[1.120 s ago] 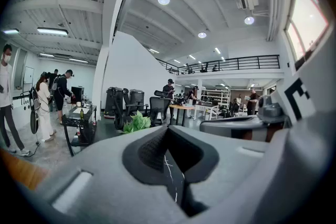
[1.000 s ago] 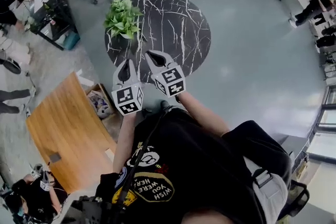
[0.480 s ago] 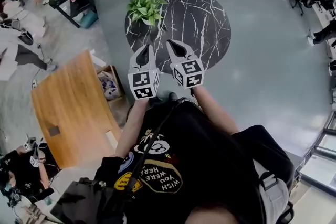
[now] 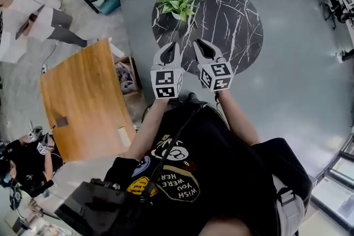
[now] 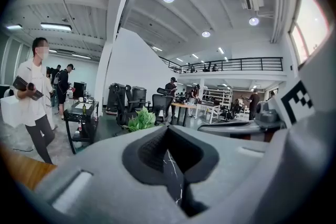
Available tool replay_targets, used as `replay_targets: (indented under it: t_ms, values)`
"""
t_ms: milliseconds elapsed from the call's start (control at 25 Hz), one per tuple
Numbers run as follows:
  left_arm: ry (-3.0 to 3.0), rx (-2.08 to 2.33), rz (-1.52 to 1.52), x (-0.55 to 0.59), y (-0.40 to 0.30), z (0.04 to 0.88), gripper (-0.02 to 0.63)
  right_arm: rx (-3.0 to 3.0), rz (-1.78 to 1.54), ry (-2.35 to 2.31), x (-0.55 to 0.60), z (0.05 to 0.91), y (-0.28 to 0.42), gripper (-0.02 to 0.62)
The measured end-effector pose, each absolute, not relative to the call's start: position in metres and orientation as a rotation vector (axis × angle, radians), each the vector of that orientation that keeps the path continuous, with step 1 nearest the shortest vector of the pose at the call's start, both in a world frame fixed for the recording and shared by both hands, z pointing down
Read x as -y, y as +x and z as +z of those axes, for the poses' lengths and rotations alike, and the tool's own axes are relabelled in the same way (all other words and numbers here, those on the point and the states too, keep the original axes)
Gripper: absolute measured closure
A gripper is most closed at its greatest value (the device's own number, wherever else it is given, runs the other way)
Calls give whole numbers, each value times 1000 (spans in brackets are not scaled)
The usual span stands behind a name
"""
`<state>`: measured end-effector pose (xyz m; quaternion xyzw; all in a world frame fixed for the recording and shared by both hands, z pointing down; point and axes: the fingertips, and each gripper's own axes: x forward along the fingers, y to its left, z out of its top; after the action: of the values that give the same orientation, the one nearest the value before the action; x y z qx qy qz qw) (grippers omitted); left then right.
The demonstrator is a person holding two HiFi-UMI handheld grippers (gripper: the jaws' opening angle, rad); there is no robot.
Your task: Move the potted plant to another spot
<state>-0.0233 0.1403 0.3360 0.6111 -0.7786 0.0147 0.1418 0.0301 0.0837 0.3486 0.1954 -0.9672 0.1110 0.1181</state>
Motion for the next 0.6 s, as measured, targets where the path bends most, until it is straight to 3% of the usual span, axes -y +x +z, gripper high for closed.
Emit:
replay_targets:
  t_ms: [400, 600]
  values:
    - [1750, 2231, 48, -102, -63, 364, 601, 2726, 364, 466, -43, 413, -21, 468]
    - [1706, 2225, 80, -59, -85, 391, 601, 2716, 344, 416, 1, 434, -53, 465]
